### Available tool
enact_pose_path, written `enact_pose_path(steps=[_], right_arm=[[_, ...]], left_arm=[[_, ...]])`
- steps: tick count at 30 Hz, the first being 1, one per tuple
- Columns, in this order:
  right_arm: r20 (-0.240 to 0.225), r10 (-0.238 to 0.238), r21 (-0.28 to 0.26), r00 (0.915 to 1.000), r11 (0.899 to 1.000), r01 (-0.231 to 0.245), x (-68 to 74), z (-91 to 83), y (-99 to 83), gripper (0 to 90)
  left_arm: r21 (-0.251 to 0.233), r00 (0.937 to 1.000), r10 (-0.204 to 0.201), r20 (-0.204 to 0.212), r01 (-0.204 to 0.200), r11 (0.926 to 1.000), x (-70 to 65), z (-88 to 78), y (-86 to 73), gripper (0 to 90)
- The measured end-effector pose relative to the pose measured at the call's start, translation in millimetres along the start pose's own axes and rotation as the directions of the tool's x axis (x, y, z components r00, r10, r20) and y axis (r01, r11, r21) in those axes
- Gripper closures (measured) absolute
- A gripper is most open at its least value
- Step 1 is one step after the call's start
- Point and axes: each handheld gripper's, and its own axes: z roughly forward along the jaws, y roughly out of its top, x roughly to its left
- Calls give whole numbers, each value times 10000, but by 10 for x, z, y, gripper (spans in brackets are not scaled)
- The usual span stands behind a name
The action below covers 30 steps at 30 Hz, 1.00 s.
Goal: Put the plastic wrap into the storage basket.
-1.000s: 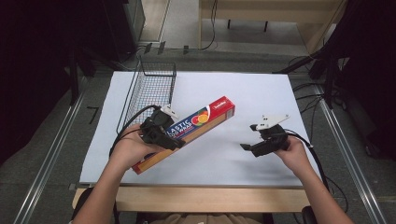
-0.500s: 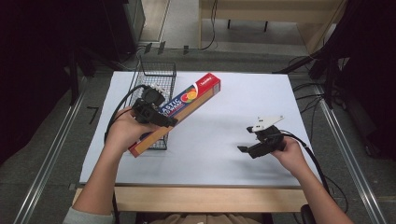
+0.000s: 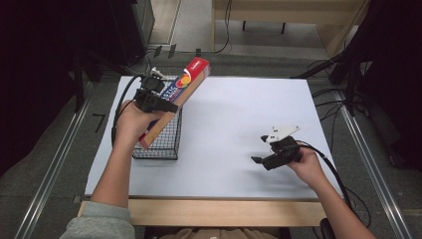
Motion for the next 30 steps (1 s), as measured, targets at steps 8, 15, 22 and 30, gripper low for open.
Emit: enact_pose_path(steps=[8,15,22,30], right_arm=[[9,-6,77,10000,10000,6,8,0,-2,198],[60,-97,109,9999,9999,96,14,3,-3,198],[52,-213,200,9998,9996,212,21,7,-7,199],[10,-339,288,9994,9990,338,43,17,-12,199]], left_arm=[[-72,9885,-1365,-644,1364,9906,219,209,62,400],[-60,9676,-2194,-1247,2204,9754,341,377,82,399],[-22,9447,-2915,-1504,2946,9556,338,588,52,398],[460,9437,-2917,-1558,3020,9522,313,791,-12,396]])
